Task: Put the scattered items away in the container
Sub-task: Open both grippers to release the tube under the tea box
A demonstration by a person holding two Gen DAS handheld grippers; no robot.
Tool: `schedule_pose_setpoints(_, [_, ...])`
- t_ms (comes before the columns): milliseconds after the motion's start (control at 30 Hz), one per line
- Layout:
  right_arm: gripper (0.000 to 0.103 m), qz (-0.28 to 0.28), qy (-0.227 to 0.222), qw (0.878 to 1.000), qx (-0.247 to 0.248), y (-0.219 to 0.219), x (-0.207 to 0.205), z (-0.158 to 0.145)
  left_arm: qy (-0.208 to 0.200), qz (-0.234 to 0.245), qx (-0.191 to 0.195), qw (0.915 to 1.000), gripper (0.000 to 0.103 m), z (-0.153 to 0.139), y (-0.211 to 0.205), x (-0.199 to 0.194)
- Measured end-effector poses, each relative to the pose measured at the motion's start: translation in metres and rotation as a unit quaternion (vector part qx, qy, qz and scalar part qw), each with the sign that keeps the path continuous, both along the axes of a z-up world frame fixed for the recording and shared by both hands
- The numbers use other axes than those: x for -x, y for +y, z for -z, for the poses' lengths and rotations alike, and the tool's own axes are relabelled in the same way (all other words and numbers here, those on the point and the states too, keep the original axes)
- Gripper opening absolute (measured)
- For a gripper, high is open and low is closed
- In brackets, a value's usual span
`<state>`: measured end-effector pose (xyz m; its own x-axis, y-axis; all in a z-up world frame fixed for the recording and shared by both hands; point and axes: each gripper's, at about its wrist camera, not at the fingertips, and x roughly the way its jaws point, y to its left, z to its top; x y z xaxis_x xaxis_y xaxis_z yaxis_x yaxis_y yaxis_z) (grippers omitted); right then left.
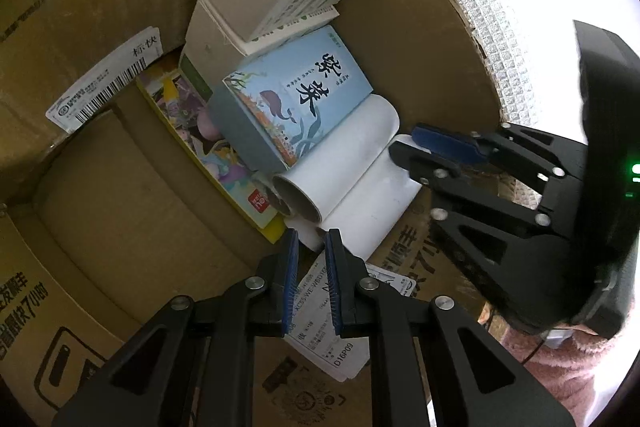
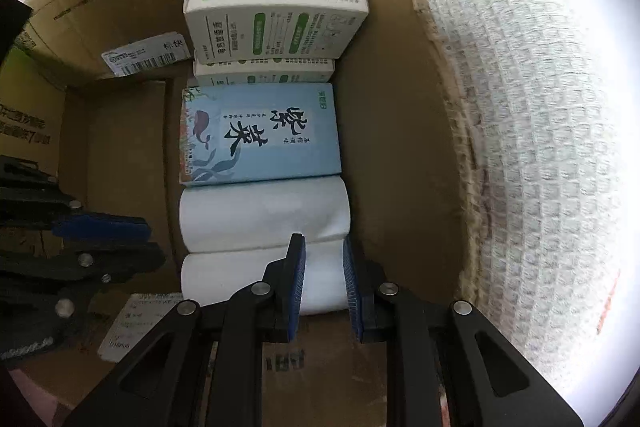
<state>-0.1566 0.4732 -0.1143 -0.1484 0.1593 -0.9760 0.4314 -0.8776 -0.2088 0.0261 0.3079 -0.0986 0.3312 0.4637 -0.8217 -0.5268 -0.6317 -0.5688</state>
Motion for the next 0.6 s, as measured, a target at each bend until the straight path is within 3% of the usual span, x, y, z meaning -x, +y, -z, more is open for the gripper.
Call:
schedule_pose_setpoints(100, [0.016,0.003,0.008,1.0,-0.007,-0.004,0.0,0.001,0.005,0.006,-0.002,1.0,0.015,-0.001,-0.004,-0.008])
schedule_pose_setpoints(233, [0.017,0.023,-0.025,0.998,0.056,0.004,-0.004,-0.018,-0.012,0.007,-0.01,0.9999,0.015,0.002,-0.009,-0.015])
schedule_pose_setpoints(600, [0.017,0.034,-0.045,0.998,0.029,0.011,-0.003,-0.011,-0.031,0.009,-0.015,0.9994,0.015,0.011,-0.027,-0.04])
